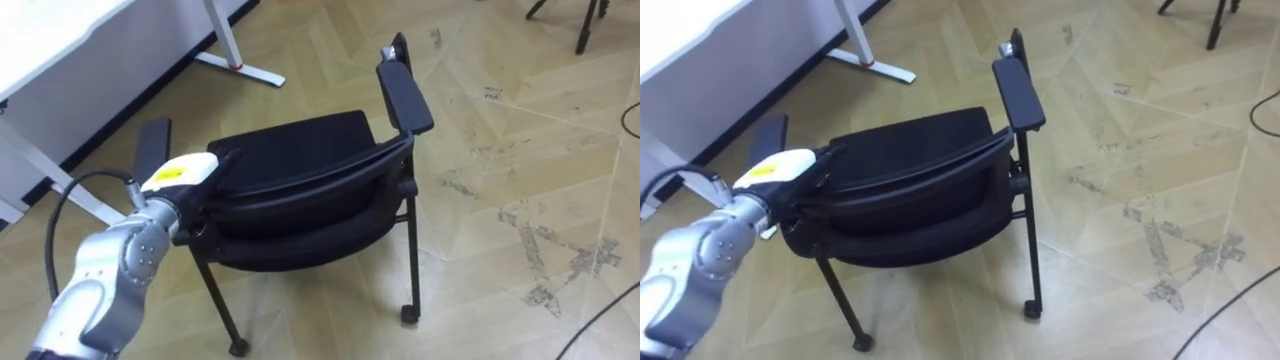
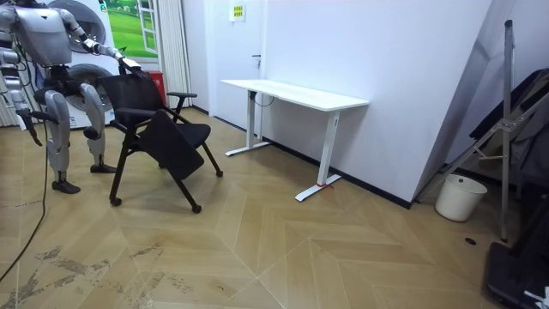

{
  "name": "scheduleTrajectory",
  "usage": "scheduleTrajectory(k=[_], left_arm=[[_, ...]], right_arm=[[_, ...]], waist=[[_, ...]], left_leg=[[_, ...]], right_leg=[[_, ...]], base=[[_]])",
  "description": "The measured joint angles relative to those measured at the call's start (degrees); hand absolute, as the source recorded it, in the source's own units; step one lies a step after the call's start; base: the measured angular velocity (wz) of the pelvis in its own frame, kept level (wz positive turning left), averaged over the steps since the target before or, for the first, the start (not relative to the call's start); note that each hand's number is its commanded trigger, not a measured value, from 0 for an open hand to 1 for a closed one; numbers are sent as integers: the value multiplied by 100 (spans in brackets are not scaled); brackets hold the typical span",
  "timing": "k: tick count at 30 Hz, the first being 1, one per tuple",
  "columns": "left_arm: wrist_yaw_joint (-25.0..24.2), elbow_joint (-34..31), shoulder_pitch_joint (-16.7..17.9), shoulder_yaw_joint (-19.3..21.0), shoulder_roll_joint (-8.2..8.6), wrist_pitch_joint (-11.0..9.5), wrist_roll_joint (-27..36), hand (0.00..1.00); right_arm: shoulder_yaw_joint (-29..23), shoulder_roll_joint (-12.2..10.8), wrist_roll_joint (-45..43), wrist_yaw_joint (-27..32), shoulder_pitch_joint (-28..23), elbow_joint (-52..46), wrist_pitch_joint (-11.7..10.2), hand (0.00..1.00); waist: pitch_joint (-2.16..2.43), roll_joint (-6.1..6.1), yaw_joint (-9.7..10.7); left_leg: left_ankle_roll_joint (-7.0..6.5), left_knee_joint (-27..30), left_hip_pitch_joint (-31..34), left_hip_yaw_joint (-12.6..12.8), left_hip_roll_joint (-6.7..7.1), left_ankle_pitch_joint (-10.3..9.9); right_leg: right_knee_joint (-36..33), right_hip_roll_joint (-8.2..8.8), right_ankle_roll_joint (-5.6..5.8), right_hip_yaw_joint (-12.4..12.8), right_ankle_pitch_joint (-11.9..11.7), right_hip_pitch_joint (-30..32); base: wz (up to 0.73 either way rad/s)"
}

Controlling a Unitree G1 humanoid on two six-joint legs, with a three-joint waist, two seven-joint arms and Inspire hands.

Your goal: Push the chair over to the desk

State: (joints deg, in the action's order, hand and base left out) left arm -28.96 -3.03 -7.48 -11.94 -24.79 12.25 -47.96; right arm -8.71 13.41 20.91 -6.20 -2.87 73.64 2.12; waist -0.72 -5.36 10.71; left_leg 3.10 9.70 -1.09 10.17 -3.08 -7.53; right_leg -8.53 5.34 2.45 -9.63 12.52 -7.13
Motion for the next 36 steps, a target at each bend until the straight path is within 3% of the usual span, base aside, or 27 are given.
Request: scheduleTrajectory(k=[5,6,7,8,14,22,26,29,33,36], left_arm=[[-544,-323,-3,-9,-3,32,7,0],[-636,-323,-3,-14,28,40,14,52],[-683,-323,-3,-14,34,39,26,91],[-788,-323,-3,-15,32,41,58,100],[-1042,-323,-2,-13,29,41,107,100],[-1046,-357,-91,169,-119,27,87,100],[-1005,-362,-94,169,-138,-186,107,100],[-1049,-385,-94,169,-148,-270,105,100],[-1020,-379,-92,168,-150,-258,70,100],[-996,-366,-91,155,-134,-196,9,100]], right_arm=[[32,-1,9,-86,183,197,-2,0],[34,3,12,-84,202,220,-3,0],[39,3,16,-83,204,228,-3,0],[55,2,19,-81,196,231,-3,0],[52,5,19,-79,145,235,-8,0],[51,46,4,-200,111,261,-16,0],[36,49,35,-230,52,292,-19,0],[-4,41,147,-227,29,293,-28,0],[-4,38,179,-211,56,283,-27,0],[2,34,173,-208,81,238,-22,0]], waist=[[-4,-58,46],[-13,-66,67],[-15,-71,68],[-17,-77,70],[-34,-52,87],[-46,-31,150],[-65,38,146],[-26,135,142],[-13,232,134],[-12,235,146]], left_leg=[[0,-1,-2,-6,1,0],[0,-2,-5,-6,1,0],[0,-2,-6,-6,1,0],[0,-2,-6,-6,1,0],[0,-5,-18,1,1,0],[0,-12,-60,47,0,0],[0,-20,-59,46,-2,0],[0,-24,-84,42,-2,0],[1,-39,-157,45,-1,-1],[1,-38,-160,52,-2,-1]], right_leg=[[0,0,0,-3,0,-8],[-2,0,0,-1,0,-9],[-2,0,0,2,0,-8],[-2,0,0,6,0,-4],[-1,0,0,26,0,-9],[5,0,1,113,1,-6],[-7,-4,1,84,1,-10],[-23,-4,-1,87,-1,-37],[-23,-4,-1,109,-1,-96],[-23,-4,-1,127,-1,-83]], base=[[1],[0],[0],[0],[0],[-5],[3],[0],[-2],[-4]])
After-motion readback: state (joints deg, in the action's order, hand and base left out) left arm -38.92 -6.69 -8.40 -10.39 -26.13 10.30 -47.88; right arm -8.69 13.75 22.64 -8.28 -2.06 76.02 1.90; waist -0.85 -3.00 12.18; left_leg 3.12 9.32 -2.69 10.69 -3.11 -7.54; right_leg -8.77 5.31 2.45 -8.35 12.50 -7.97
